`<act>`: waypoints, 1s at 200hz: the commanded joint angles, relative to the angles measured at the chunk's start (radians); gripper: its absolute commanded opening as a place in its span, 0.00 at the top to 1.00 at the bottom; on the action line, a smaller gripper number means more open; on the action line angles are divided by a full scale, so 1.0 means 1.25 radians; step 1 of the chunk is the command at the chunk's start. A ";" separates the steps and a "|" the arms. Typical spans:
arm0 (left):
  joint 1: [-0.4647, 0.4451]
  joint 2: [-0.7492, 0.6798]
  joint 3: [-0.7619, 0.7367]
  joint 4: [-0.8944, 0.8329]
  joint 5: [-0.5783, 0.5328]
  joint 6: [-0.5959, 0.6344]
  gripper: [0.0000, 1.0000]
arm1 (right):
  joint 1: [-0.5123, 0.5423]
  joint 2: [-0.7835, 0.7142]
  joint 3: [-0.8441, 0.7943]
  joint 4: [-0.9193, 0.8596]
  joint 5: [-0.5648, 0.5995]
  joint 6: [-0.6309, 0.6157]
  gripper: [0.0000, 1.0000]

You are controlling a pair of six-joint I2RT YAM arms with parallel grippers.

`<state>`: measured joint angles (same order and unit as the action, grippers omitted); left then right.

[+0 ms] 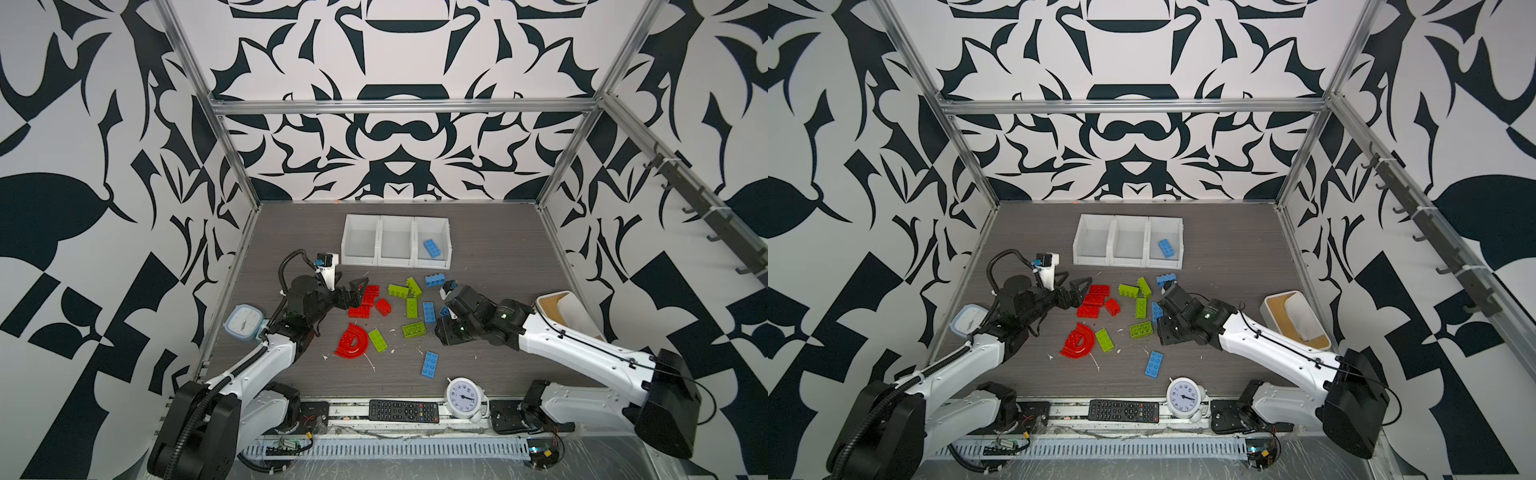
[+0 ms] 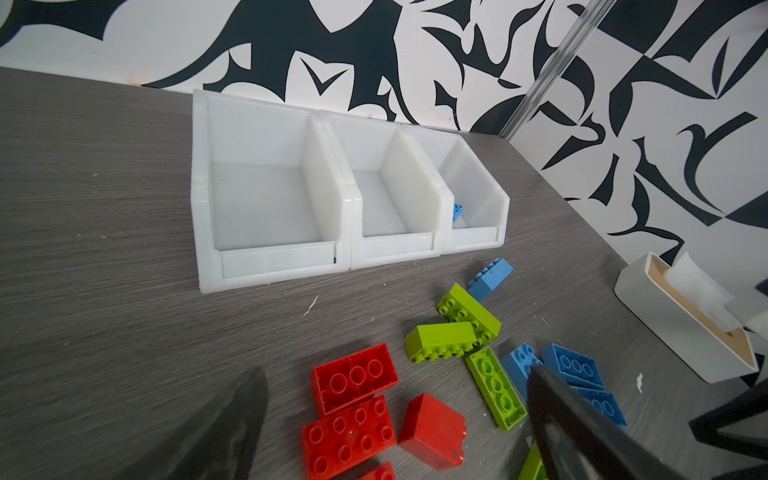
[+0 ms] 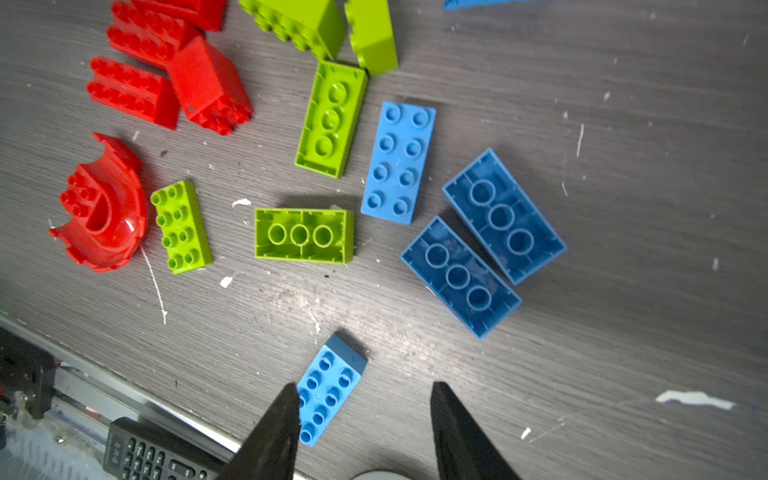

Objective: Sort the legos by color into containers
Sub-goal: 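Move the right gripper down to another small blue brick near the robot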

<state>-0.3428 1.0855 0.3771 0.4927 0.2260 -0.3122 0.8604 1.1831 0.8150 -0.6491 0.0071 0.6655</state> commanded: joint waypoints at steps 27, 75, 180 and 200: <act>-0.002 0.020 0.027 0.004 0.030 -0.009 0.00 | 0.072 0.053 -0.013 -0.005 -0.031 0.121 0.46; -0.002 -0.002 0.017 -0.005 0.008 0.005 0.00 | 0.103 0.139 -0.027 0.045 -0.047 0.110 0.45; -0.002 0.001 0.029 -0.021 0.021 0.012 0.00 | 0.103 0.210 -0.007 0.086 -0.079 0.092 0.43; -0.001 -0.014 0.023 -0.022 0.018 0.012 0.00 | 0.103 0.229 0.001 0.082 -0.083 0.081 0.43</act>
<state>-0.3428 1.1027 0.3840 0.4801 0.2409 -0.3065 0.9859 1.4502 0.7795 -0.5468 -0.0864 0.7830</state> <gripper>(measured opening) 0.997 0.570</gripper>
